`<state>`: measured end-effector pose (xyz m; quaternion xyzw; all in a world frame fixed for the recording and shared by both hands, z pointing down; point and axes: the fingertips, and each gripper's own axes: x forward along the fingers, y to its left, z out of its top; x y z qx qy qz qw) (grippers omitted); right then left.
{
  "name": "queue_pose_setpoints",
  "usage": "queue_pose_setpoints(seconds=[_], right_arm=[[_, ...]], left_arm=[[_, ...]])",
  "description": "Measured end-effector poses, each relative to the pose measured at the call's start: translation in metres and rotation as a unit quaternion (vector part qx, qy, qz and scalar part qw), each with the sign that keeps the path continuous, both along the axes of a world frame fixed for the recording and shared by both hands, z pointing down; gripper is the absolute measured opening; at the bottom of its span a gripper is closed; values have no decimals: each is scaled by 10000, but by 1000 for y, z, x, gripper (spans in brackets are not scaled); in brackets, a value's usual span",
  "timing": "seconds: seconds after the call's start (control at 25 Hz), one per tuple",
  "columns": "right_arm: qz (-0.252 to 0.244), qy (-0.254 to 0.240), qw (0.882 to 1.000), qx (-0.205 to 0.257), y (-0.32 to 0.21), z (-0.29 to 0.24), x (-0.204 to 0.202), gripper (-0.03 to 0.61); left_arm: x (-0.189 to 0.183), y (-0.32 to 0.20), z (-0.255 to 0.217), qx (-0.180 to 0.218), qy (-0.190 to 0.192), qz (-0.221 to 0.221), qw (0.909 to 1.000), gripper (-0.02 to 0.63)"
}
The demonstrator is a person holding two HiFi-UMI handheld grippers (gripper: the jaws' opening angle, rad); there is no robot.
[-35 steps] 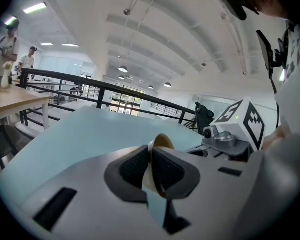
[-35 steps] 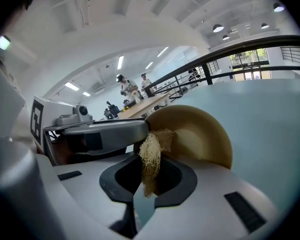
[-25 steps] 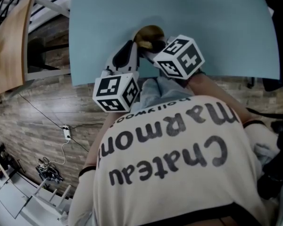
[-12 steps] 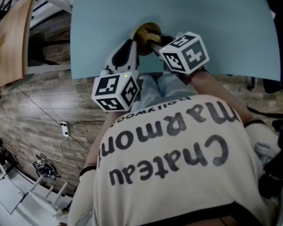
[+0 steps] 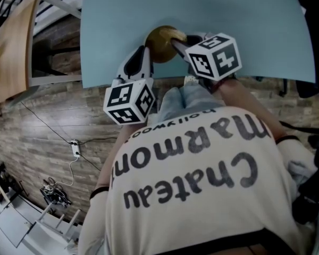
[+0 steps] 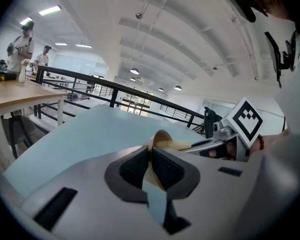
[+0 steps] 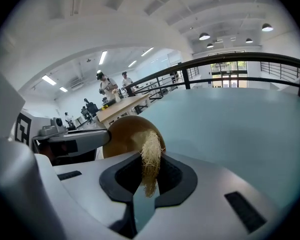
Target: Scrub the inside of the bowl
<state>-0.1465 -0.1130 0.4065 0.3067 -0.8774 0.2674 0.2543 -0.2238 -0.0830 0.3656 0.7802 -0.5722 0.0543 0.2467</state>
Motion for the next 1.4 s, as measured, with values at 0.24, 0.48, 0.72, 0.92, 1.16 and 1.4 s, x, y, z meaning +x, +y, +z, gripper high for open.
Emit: queue_pose_setpoints(seconds=[0.24,0.48,0.72,0.92,1.16,1.4], right_arm=[[-90,-369,9992,123,4,-24,-19,60],[-928,-903,9913,-227,34,-26,-64,60],[-1005,-423,9940,-102,34,-5,-63,60],[-815,-54,9966,-50,26,8,-52,60],[-606,160,9980,-25,16,12,-38,60],[-235,330,9991,109,2,8,-18,60]], left_arm=[[-11,-4,-5,106,-7,-39,9999,17],[-18,-11,-6,155,-3,12,9999,11],[-15,-9,-8,153,34,100,9998,12],[-17,-9,-8,134,17,127,9998,12],[-13,-10,-8,151,-141,226,9995,12],[-10,-11,-8,102,-76,264,9996,12]])
